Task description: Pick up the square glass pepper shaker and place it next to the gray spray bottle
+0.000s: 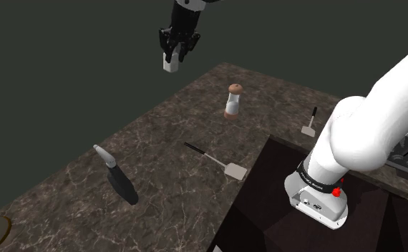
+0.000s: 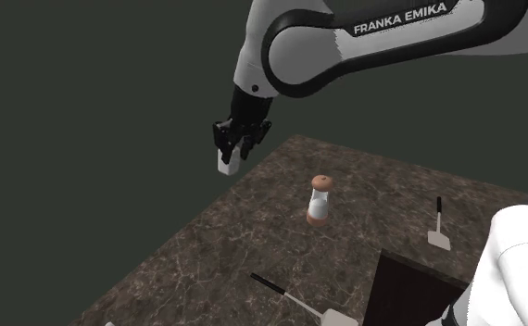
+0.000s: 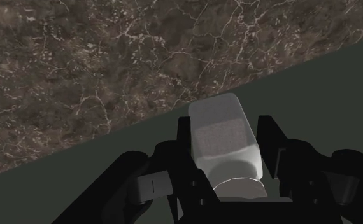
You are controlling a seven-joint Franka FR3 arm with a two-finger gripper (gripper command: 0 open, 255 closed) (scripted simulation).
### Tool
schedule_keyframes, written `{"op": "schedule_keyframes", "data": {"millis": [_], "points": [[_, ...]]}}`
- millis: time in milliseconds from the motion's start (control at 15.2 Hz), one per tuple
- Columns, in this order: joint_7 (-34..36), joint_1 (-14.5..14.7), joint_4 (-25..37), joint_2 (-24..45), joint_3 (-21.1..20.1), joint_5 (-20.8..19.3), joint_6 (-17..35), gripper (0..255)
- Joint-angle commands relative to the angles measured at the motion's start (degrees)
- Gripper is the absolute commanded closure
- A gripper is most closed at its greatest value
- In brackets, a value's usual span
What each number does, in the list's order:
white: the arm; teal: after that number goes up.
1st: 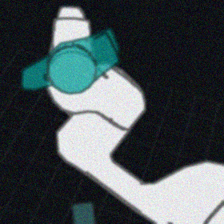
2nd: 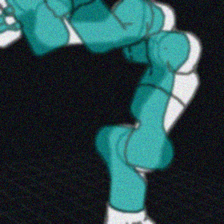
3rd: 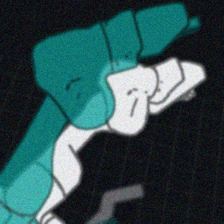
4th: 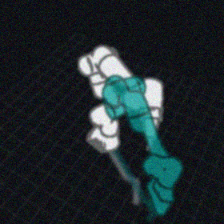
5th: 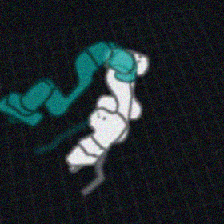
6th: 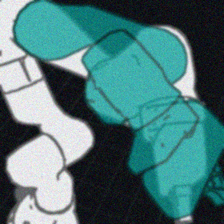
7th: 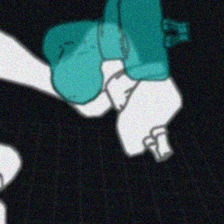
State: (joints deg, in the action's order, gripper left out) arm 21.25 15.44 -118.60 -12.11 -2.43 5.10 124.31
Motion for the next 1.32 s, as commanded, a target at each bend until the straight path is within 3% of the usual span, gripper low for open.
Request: {"op": "schedule_keyframes", "data": {"millis": [0,792,1254], "points": [[3.1,1.0,-0.7,-0.9,-1.8,-0.5,0.0,255],[21.8,6.4,0.0,-0.8,-13.4,-4.0,0.0,255],[22.2,6.5,-4.7,0.0,-13.7,-4.2,5.4,255]]}}
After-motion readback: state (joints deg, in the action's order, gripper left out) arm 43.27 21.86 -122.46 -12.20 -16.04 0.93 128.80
